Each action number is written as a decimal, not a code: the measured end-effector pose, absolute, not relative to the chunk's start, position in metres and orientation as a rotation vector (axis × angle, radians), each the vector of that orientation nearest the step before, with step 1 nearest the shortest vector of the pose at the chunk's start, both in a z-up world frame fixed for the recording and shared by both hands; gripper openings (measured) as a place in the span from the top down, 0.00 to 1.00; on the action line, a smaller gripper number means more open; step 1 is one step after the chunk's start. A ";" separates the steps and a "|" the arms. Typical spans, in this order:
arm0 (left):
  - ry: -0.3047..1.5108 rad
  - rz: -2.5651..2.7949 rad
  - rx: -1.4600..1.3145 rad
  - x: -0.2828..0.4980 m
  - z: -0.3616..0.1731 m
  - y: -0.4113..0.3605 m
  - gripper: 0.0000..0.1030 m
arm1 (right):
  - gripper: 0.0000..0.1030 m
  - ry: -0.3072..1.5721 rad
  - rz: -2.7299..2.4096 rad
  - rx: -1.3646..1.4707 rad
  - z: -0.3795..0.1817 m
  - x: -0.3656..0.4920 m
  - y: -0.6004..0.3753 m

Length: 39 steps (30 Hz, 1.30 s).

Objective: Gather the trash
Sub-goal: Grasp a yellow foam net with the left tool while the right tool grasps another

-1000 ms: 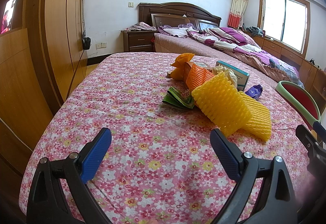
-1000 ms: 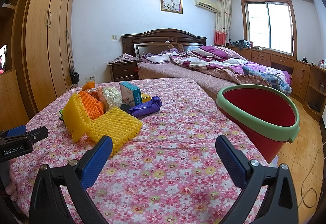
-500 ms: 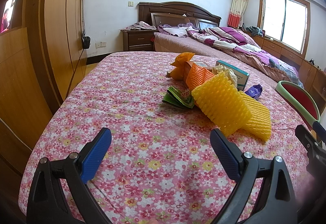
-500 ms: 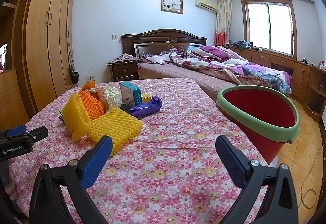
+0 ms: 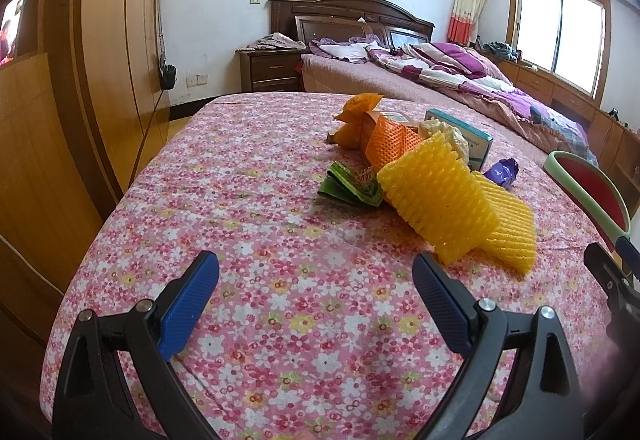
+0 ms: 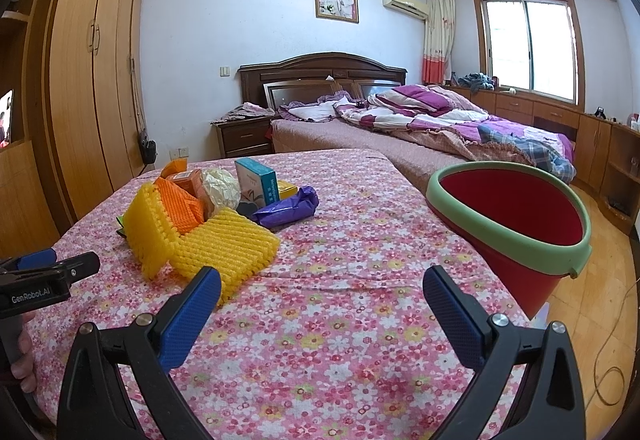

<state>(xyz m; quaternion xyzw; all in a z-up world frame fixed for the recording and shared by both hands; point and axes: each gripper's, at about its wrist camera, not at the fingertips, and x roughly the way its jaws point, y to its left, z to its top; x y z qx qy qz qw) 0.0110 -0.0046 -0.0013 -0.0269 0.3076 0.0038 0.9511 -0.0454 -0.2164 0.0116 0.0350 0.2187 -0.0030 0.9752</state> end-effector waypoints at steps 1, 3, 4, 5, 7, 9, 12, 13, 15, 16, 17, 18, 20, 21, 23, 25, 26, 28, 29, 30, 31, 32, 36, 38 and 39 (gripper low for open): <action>0.627 0.001 -0.058 0.013 0.001 -0.006 0.06 | 0.00 0.450 -0.005 0.075 0.012 -0.044 -0.217; 0.635 -0.021 -0.069 0.021 0.006 -0.013 0.06 | 0.00 0.467 -0.003 0.080 0.011 -0.043 -0.219; 0.636 -0.033 -0.072 0.023 0.007 -0.016 0.06 | 0.00 0.482 0.002 0.089 0.011 -0.042 -0.221; 0.639 -0.040 -0.073 0.025 0.009 -0.019 0.06 | 0.00 0.495 0.002 0.101 0.011 -0.041 -0.224; 0.653 -0.062 -0.087 0.031 0.014 -0.024 0.06 | 0.00 0.510 -0.011 0.118 0.012 -0.041 -0.233; 0.674 -0.100 -0.123 0.036 0.018 -0.030 0.06 | 0.00 0.508 -0.025 0.121 0.015 -0.042 -0.237; 0.710 -0.144 -0.157 0.043 0.023 -0.039 0.06 | 0.00 0.503 -0.052 0.128 0.020 -0.046 -0.250; 0.722 -0.158 -0.166 0.047 0.024 -0.044 0.06 | 0.00 0.501 -0.054 0.130 0.022 -0.046 -0.252; 0.736 -0.177 -0.174 0.054 0.024 -0.051 0.10 | 0.00 0.493 -0.066 0.141 0.025 -0.048 -0.260; 0.738 -0.181 -0.171 0.058 0.025 -0.055 0.12 | 0.00 0.486 -0.071 0.150 0.026 -0.050 -0.263; 0.737 -0.179 -0.162 0.061 0.026 -0.060 0.12 | 0.00 0.481 -0.073 0.155 0.027 -0.049 -0.263; 0.738 -0.173 -0.151 0.067 0.026 -0.063 0.12 | 0.00 0.473 -0.077 0.162 0.029 -0.051 -0.267; 0.740 -0.150 -0.129 0.077 0.023 -0.071 0.16 | 0.00 0.470 -0.084 0.166 0.032 -0.051 -0.269; 0.741 -0.139 -0.121 0.081 0.021 -0.073 0.19 | 0.00 0.473 -0.084 0.168 0.033 -0.050 -0.269; 0.759 -0.114 -0.115 0.088 0.015 -0.074 0.23 | 0.00 0.481 -0.079 0.170 0.034 -0.050 -0.268; 0.796 -0.111 -0.151 0.090 0.010 -0.068 0.31 | 0.00 0.485 -0.075 0.160 0.036 -0.050 -0.268; 0.819 -0.116 -0.179 0.090 0.006 -0.065 0.36 | 0.00 0.487 -0.073 0.155 0.036 -0.049 -0.266; 0.846 -0.146 -0.221 0.090 0.002 -0.058 0.51 | 0.00 0.495 -0.063 0.142 0.037 -0.046 -0.261; 0.850 -0.166 -0.233 0.088 0.001 -0.056 0.52 | 0.00 0.498 -0.054 0.141 0.038 -0.044 -0.259; 0.848 -0.181 -0.235 0.085 0.002 -0.054 0.56 | 0.00 0.506 -0.038 0.142 0.040 -0.042 -0.256; 0.845 -0.193 -0.229 0.082 0.003 -0.052 0.57 | 0.00 0.513 -0.026 0.144 0.040 -0.040 -0.254; 0.842 -0.202 -0.226 0.078 0.003 -0.050 0.57 | 0.00 0.527 -0.003 0.153 0.042 -0.037 -0.250; 0.838 -0.232 -0.241 0.062 0.006 -0.037 0.58 | 0.00 0.582 0.067 0.170 0.042 -0.024 -0.235; 0.840 -0.230 -0.242 0.058 0.008 -0.032 0.66 | 0.00 0.610 0.094 0.181 0.040 -0.018 -0.229; 0.841 -0.229 -0.249 0.057 0.010 -0.028 0.70 | 0.00 0.632 0.113 0.184 0.039 -0.013 -0.224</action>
